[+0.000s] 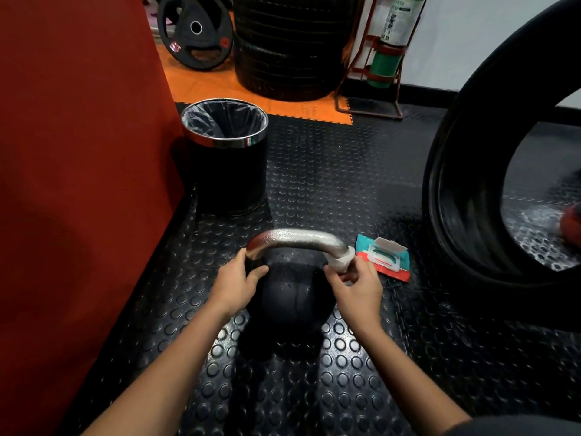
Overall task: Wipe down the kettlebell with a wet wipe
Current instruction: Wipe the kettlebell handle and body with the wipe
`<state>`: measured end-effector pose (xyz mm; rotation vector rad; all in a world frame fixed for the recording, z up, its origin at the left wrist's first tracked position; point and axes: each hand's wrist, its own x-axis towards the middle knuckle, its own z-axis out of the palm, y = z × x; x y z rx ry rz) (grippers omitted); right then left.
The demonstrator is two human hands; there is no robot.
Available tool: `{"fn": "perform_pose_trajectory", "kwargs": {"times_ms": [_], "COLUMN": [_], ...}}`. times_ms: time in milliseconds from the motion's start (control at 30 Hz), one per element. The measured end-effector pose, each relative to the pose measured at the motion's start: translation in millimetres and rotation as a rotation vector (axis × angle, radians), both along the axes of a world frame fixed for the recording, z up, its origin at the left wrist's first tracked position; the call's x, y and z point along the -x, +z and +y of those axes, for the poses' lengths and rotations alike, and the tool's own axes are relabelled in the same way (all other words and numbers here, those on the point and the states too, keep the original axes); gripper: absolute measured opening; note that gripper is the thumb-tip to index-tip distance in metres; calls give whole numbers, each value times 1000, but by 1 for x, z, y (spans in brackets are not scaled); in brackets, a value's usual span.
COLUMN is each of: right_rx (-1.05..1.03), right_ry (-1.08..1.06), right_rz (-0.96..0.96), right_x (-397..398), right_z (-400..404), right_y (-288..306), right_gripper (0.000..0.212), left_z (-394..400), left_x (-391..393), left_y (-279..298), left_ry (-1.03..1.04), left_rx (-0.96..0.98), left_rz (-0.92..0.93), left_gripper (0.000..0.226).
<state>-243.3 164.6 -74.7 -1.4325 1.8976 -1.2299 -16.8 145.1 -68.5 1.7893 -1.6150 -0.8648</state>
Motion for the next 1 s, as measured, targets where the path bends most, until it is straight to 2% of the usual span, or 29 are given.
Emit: {"fn": "perform_pose_trajectory", "kwargs": {"times_ms": [133, 267, 367, 433, 500, 533, 633, 700, 767, 833, 900, 1000], "right_rx": [-1, 103, -107, -211, -231, -228, -206, -197, -198, -254, -323, -384], "right_ry": [37, 8, 48, 100, 127, 137, 120, 44, -23, -30, -30, -16], "right_rz": [66, 38, -2, -56, -129, -183, -477, -615, -652, -564, -517, -687], "right_x": [2, 0, 6, 7, 6, 5, 6, 8, 10, 10, 8, 1], "right_z": [-10, -5, -8, -8, -6, -4, 0, -2, -6, -13, -25, -39], "right_y": [5, 3, -4, -4, -2, -3, 1, 0, -4, -4, 2, 19], "right_gripper": [26, 22, 26, 35, 50, 50, 26, 35, 32, 28, 34, 51], "left_z": [-1, -1, -1, -1, -1, -1, 0, 0, 0, 0, 0, 1], "left_x": [-1, -3, -2, -2, -1, -1, 0, 0, 0, 0, 2, 2], "left_y": [-1, -2, -3, -3, -2, -2, -1, -1, -1, -1, 0, 1], "left_ry": [0, -8, -3, 7, 10, 10, 9, 12, 11, 19, 24, 24], "left_rx": [4, 13, 9, 0, -5, -5, -2, -8, -11, -11, -14, -19], "left_rz": [-7, -7, -17, -18, -22, -25, -27, -16, -10, -10, -13, -8], "left_gripper": [30, 30, 31, 32, 33, 34, 34, 34, 34, 35, 36, 35]}}
